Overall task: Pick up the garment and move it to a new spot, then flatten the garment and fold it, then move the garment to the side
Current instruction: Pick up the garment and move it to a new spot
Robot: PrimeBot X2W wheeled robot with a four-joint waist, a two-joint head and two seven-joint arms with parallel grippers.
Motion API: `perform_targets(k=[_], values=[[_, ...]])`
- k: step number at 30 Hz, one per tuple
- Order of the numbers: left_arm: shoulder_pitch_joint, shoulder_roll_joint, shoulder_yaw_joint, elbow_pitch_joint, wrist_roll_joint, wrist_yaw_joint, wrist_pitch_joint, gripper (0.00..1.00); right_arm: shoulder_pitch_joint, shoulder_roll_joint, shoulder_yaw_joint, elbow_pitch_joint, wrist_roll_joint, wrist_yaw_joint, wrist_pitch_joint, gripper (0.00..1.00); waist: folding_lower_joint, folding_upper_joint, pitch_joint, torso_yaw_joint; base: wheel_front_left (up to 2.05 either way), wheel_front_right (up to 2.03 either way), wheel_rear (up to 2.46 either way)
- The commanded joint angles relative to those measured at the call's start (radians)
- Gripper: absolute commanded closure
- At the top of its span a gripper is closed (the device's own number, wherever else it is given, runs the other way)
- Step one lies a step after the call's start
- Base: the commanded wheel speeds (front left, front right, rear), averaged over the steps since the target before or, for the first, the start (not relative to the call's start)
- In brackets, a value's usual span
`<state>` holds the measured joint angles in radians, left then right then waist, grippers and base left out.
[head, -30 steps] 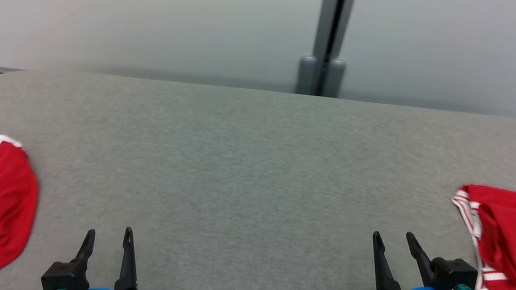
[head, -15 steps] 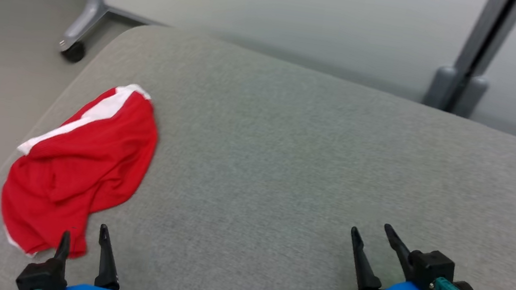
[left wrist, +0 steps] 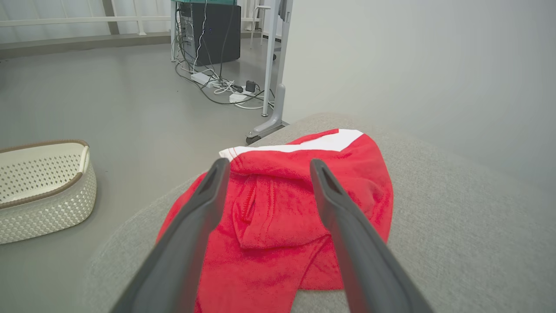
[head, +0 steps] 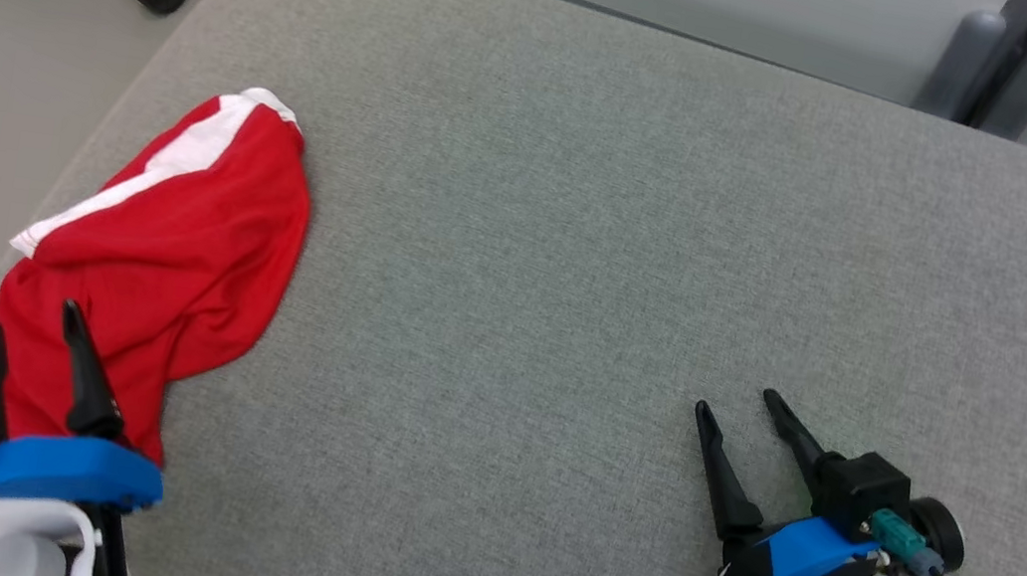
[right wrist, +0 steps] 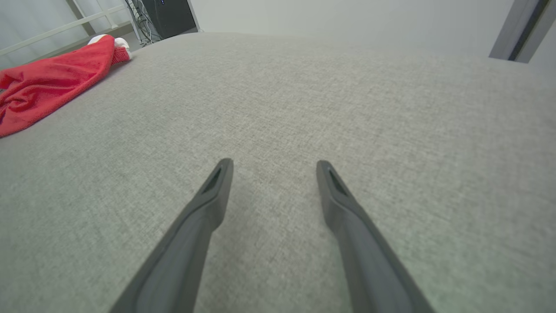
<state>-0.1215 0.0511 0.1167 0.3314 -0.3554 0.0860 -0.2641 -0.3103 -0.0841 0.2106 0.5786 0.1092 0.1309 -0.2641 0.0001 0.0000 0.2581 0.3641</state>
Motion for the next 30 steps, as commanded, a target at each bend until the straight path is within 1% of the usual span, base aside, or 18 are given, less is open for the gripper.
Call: perform_targets(k=[1,5,8,10,14,18,24,25,26,27,28,30], values=[[-0.043,0.008,0.030,0.009,0.022,-0.018,0.000,0.00,-0.020,-0.016,0.001,-0.011,0.010,0.000,0.000,0.00,-0.0001,0.0000,0.022,-0.007,0.00,0.00,0.00],[-0.147,0.033,0.072,0.071,0.065,-0.051,0.000,0.00,-0.032,-0.049,0.008,-0.035,0.023,0.000,0.001,0.00,-0.0001,0.0000,0.069,-0.033,0.00,0.00,0.00],[-0.226,0.065,0.085,0.152,0.075,-0.074,0.000,0.00,-0.042,-0.067,0.011,-0.051,0.028,-0.001,0.001,0.00,-0.0001,0.0000,0.101,-0.056,0.00,0.00,0.00],[-0.285,0.101,0.101,0.244,0.058,-0.098,0.000,0.00,-0.047,-0.075,0.008,-0.061,0.033,-0.001,0.002,0.00,-0.0001,0.0000,0.119,-0.073,0.00,0.00,0.00],[-0.403,0.140,0.083,0.412,0.042,-0.149,0.010,0.00,-0.047,-0.091,0.007,-0.075,0.036,-0.001,0.002,0.00,-0.0001,0.0000,0.140,-0.097,0.00,0.00,0.00],[-0.480,0.159,0.058,0.554,0.028,-0.184,0.062,0.00,-0.024,-0.105,0.001,-0.065,0.041,-0.001,0.005,0.00,-0.0001,0.0000,0.136,-0.109,0.00,0.00,0.00],[-0.502,0.175,0.032,0.730,0.007,-0.203,0.182,0.00,-0.010,-0.101,-0.001,-0.062,0.044,-0.001,0.004,0.00,-0.0001,0.0000,0.109,-0.129,0.00,0.00,0.00],[-0.499,0.175,0.027,0.752,0.001,-0.207,0.202,0.45,-0.006,-0.099,-0.002,-0.062,0.044,-0.001,0.004,0.00,-0.0001,0.0000,0.103,-0.130,0.00,0.00,0.00],[-0.498,0.176,0.026,0.768,-0.008,-0.209,0.214,0.71,-0.001,-0.096,-0.005,-0.059,0.045,-0.001,0.004,0.00,-0.0001,0.0000,0.097,-0.131,0.00,0.00,0.00],[-0.496,0.177,0.019,0.781,-0.010,-0.211,0.225,1.00,0.003,-0.092,-0.005,-0.059,0.043,-0.001,0.004,0.00,-0.0001,0.0000,0.091,-0.132,0.00,0.00,0.00],[-0.496,0.179,0.015,0.791,-0.016,-0.212,0.230,1.00,0.006,-0.089,-0.005,-0.057,0.041,-0.001,0.004,0.00,-0.0001,0.0000,0.085,-0.133,0.00,0.00,0.00],[-0.500,0.189,0.007,0.790,-0.015,-0.215,0.208,1.00,0.015,-0.084,-0.007,-0.052,0.041,-0.001,0.004,0.00,-0.0001,0.0000,0.072,-0.132,0.00,0.00,0.00]])
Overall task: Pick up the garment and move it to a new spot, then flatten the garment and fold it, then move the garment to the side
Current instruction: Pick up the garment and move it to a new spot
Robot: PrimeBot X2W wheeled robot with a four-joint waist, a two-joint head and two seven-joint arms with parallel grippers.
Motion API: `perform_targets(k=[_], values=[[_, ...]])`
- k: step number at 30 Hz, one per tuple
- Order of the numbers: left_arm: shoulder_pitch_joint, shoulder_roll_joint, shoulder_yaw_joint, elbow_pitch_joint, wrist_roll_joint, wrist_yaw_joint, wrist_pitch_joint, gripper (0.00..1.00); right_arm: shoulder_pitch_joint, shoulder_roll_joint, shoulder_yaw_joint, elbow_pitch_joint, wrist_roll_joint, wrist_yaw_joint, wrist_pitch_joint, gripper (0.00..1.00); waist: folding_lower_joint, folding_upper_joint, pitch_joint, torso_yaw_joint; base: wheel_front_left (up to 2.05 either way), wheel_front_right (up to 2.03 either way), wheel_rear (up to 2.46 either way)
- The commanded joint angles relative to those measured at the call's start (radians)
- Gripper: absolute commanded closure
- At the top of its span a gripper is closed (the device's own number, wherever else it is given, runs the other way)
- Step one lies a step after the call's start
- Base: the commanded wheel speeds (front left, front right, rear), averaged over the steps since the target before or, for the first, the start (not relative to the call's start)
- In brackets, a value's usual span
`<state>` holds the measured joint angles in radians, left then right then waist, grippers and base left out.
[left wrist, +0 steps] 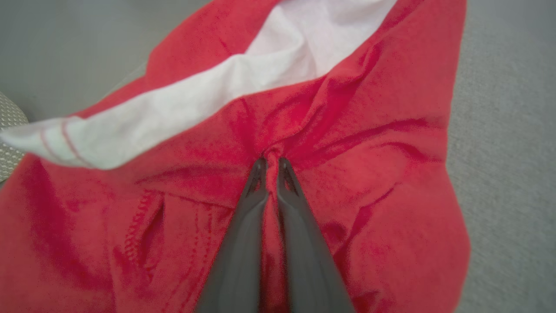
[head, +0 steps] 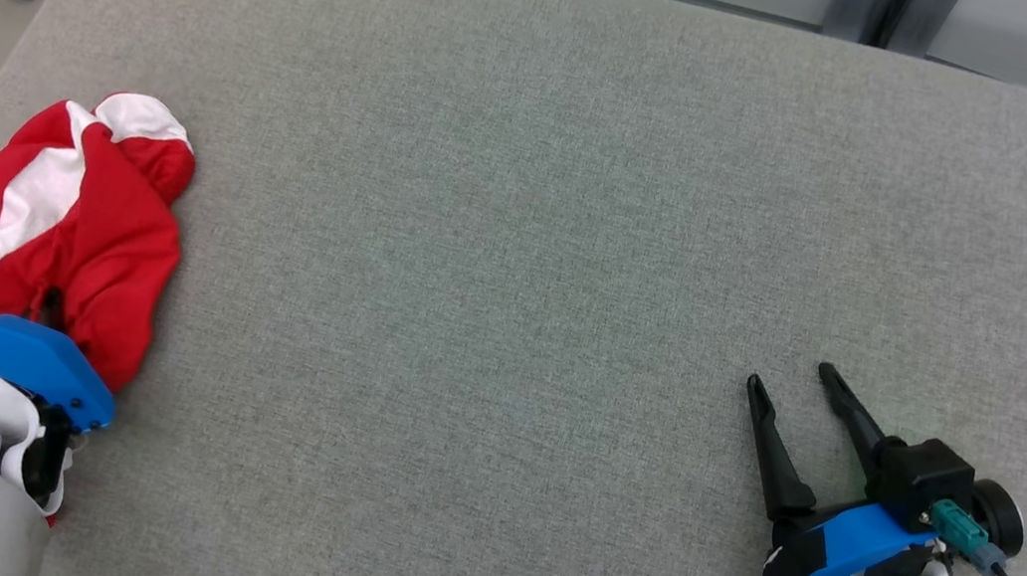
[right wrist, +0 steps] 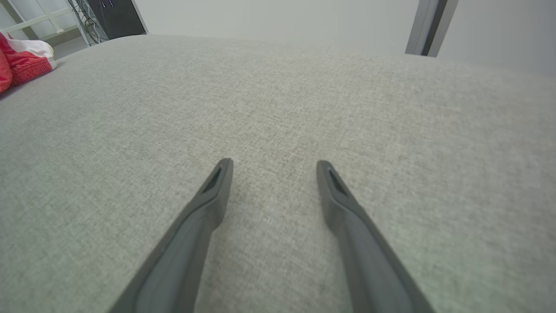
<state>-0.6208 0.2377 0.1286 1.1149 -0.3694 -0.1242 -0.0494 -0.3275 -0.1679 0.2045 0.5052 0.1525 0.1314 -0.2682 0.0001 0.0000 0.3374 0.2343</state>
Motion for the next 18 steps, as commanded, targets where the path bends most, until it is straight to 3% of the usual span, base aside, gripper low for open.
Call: perform_targets(k=[1,10,18], values=[[-0.005,0.011,-0.004,-0.001,-0.004,-0.006,-0.030,1.00,0.034,0.003,-0.001,0.024,-0.001,-0.001,0.007,0.00,-0.0001,0.0000,-0.014,-0.002,0.00,0.00,0.00],[-0.081,0.070,-0.087,-0.179,0.066,-0.006,-0.198,1.00,0.042,0.027,-0.035,0.028,0.001,-0.001,0.005,0.00,-0.0001,0.0000,-0.058,-0.003,0.00,0.00,0.00],[-0.081,-0.020,-0.225,-0.483,0.127,-0.007,-0.214,1.00,0.051,0.065,-0.063,0.039,0.008,-0.001,0.004,0.00,-0.0001,0.0000,-0.113,-0.061,0.00,0.00,0.00]])
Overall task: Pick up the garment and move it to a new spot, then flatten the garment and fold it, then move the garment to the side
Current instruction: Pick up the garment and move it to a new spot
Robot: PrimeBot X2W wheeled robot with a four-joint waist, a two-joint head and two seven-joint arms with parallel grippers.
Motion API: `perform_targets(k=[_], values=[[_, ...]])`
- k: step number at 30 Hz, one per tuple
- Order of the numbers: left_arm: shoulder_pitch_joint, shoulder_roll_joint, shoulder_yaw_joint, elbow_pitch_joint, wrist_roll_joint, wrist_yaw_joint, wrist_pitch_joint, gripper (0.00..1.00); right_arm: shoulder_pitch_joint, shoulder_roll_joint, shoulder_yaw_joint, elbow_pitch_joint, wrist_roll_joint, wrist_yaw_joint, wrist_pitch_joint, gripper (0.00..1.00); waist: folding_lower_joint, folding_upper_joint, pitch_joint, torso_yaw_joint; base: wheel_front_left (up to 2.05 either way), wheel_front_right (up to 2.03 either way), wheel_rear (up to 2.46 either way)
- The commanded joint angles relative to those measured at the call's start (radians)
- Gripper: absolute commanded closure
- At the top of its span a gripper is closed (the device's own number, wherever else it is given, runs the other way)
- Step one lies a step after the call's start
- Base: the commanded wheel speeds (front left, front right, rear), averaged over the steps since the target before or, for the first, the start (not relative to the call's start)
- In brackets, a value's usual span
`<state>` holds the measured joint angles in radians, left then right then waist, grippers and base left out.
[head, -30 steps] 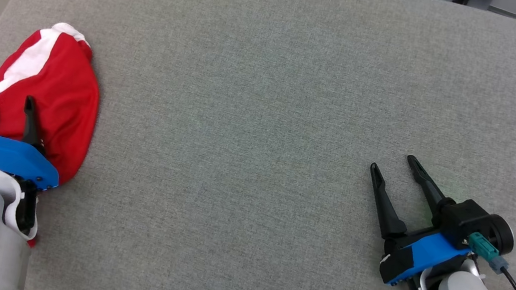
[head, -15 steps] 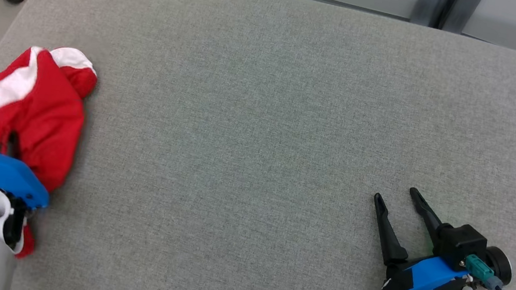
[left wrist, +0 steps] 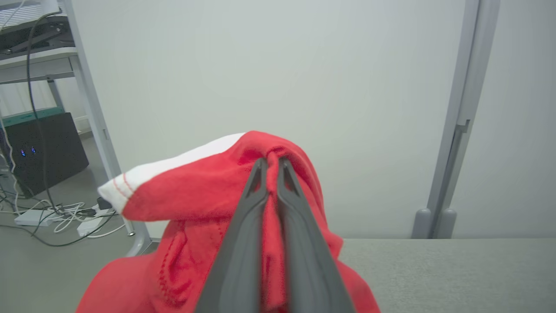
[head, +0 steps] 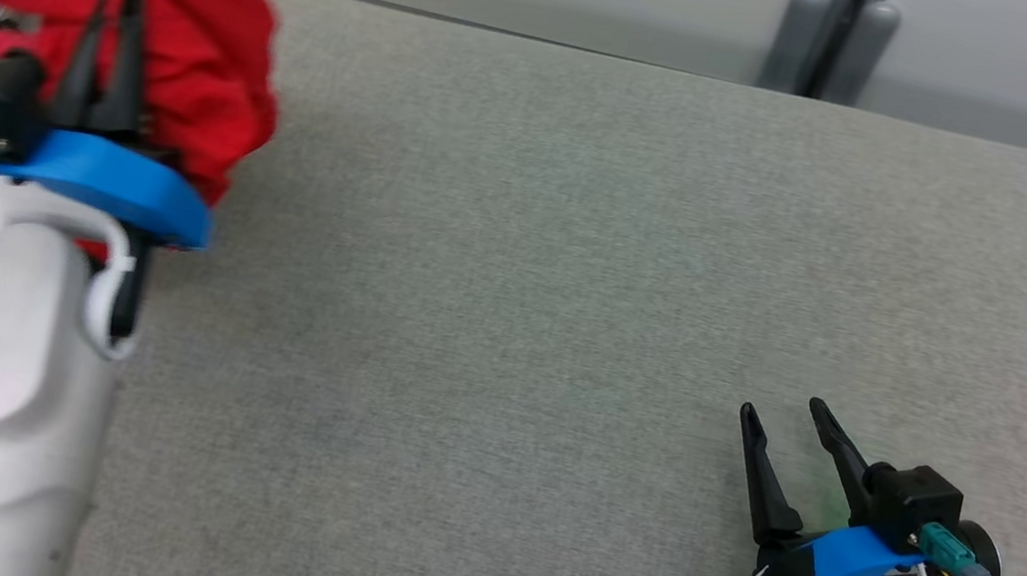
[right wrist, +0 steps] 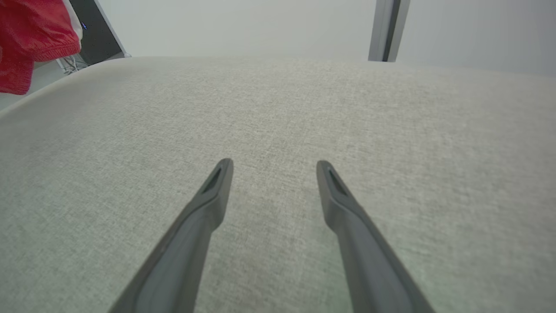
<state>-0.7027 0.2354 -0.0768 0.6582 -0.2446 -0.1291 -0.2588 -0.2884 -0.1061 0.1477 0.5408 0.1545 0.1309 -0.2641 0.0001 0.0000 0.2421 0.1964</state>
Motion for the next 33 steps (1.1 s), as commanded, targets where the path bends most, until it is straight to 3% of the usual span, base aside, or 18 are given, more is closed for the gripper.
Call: perform_targets(k=[1,9,15,19,20,21,22,29,33], values=[[0.009,-0.034,-0.045,-0.055,0.002,-0.002,-0.005,1.00,0.014,0.009,-0.012,0.004,0.008,0.000,0.000,0.00,-0.0001,0.0000,-0.023,-0.036,0.00,0.00,0.00],[0.070,-0.158,-0.256,-0.185,-0.061,-0.002,0.004,1.00,0.030,0.027,-0.047,0.024,0.011,0.000,0.000,0.00,-0.0001,0.0000,-0.061,-0.131,0.00,0.00,0.00],[0.144,-0.182,-0.373,-0.154,-0.113,0.002,-0.006,1.00,0.026,0.036,-0.041,0.037,0.012,0.000,0.000,0.00,-0.0001,0.0000,-0.079,-0.183,0.00,0.00,0.00],[0.224,-0.184,-0.465,-0.151,-0.166,0.055,-0.007,1.00,0.026,0.043,-0.045,0.043,0.016,0.000,0.000,0.00,-0.0001,0.0000,-0.089,-0.212,0.00,0.00,0.00],[0.249,-0.183,-0.474,-0.139,-0.168,0.078,-0.007,0.95,0.026,0.045,-0.044,0.044,0.018,0.000,0.000,0.00,-0.0001,0.0000,-0.092,-0.218,0.00,0.00,0.00],[0.271,-0.182,-0.476,-0.131,-0.162,0.098,-0.007,0.56,0.024,0.046,-0.045,0.044,0.021,0.000,0.000,0.00,-0.0001,0.0000,-0.095,-0.223,0.00,0.00,0.00],[0.296,-0.182,-0.468,-0.129,-0.167,0.116,-0.007,0.02,0.023,0.047,-0.044,0.043,0.022,0.000,0.000,0.00,-0.0001,0.0000,-0.098,-0.227,0.00,0.00,0.00],[0.467,-0.181,-0.323,-0.150,-0.107,0.218,-0.007,0.00,0.041,0.050,-0.058,0.037,0.013,0.000,0.000,0.00,-0.0001,0.0000,-0.134,-0.222,0.00,0.00,0.00],[0.559,-0.172,-0.213,-0.196,-0.056,0.233,-0.007,0.00,0.062,0.053,-0.067,0.036,0.011,0.000,0.000,0.00,-0.0001,0.0000,-0.162,-0.214,0.00,0.00,0.00]])
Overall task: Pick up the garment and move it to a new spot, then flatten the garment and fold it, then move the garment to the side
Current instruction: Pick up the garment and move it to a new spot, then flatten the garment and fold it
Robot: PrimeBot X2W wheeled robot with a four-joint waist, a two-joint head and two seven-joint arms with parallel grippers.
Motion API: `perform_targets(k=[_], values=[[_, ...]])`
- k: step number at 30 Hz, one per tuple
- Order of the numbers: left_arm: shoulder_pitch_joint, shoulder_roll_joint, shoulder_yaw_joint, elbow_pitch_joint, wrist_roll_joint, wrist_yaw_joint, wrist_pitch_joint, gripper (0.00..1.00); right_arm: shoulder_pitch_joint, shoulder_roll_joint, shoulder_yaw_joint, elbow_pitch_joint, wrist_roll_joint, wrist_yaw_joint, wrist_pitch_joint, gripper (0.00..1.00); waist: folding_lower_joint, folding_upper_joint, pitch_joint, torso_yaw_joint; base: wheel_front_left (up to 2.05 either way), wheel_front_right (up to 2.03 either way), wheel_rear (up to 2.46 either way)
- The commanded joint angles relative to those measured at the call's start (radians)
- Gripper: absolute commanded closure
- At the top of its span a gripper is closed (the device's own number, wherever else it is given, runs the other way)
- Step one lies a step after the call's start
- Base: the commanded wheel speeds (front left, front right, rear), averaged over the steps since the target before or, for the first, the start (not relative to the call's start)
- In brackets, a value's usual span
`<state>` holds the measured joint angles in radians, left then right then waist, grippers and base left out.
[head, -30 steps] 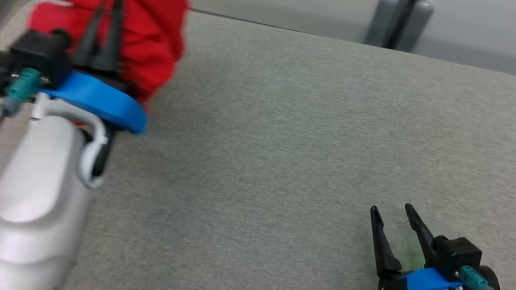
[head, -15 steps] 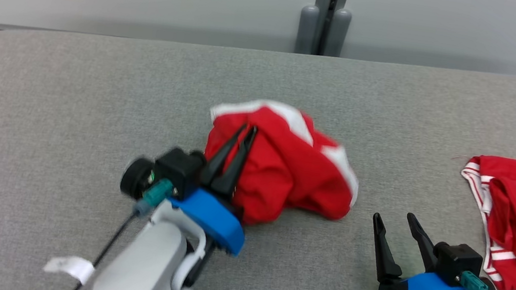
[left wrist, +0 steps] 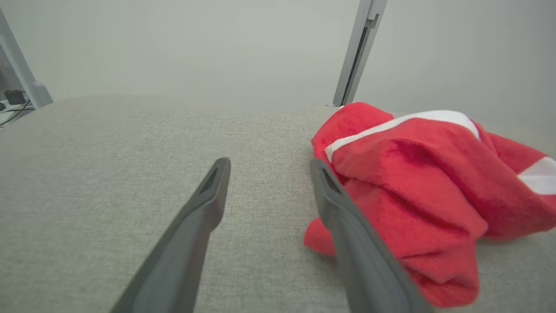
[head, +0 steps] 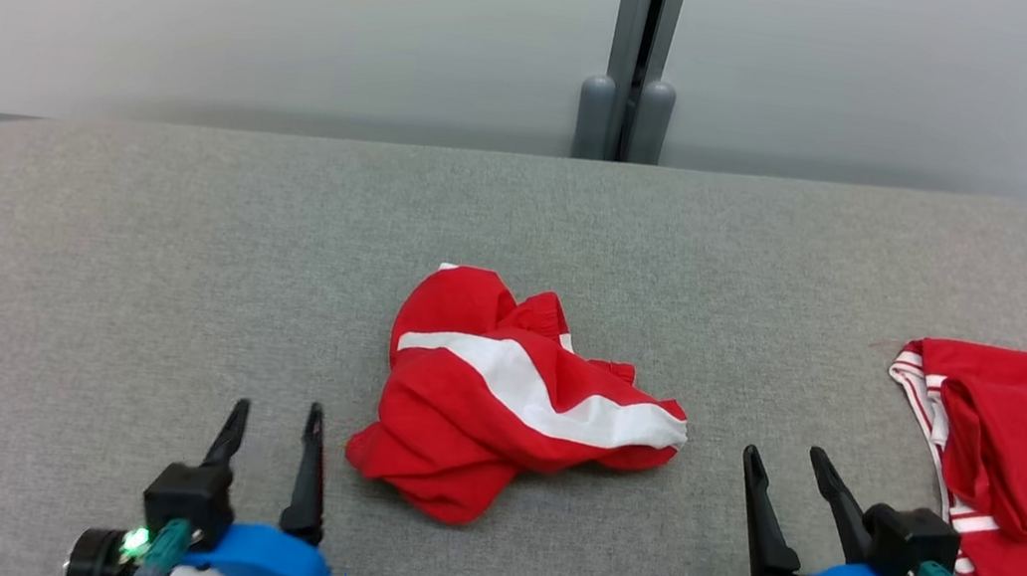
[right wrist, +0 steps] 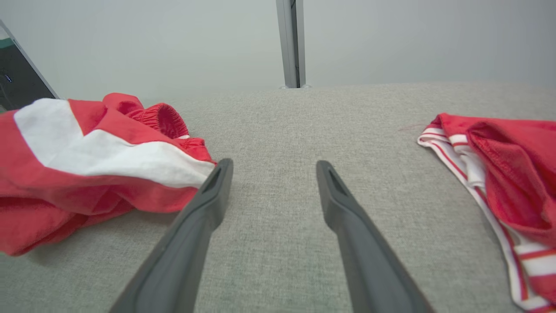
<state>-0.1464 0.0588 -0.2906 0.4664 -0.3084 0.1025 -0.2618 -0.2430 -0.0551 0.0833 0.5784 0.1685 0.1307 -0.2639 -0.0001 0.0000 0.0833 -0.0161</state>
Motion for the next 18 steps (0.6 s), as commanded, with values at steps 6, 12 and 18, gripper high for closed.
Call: perform_targets(k=[6,12,18], values=[[0.124,0.000,0.107,-0.071,0.082,-0.017,-0.004,0.00,0.058,0.004,0.003,0.008,0.012,0.000,0.000,0.00,0.0001,0.0000,-0.059,0.011,0.00,0.00,0.00],[0.178,-0.008,0.129,-0.099,0.097,-0.046,-0.004,0.00,0.075,0.004,0.012,0.011,0.030,0.000,0.000,0.00,0.0001,0.0000,-0.074,0.018,0.00,0.00,0.00],[0.155,-0.008,0.109,-0.101,0.074,-0.043,-0.004,0.00,0.070,0.004,0.018,0.005,0.031,0.000,0.000,0.00,0.0001,0.0000,-0.067,0.012,0.00,0.00,0.00]])
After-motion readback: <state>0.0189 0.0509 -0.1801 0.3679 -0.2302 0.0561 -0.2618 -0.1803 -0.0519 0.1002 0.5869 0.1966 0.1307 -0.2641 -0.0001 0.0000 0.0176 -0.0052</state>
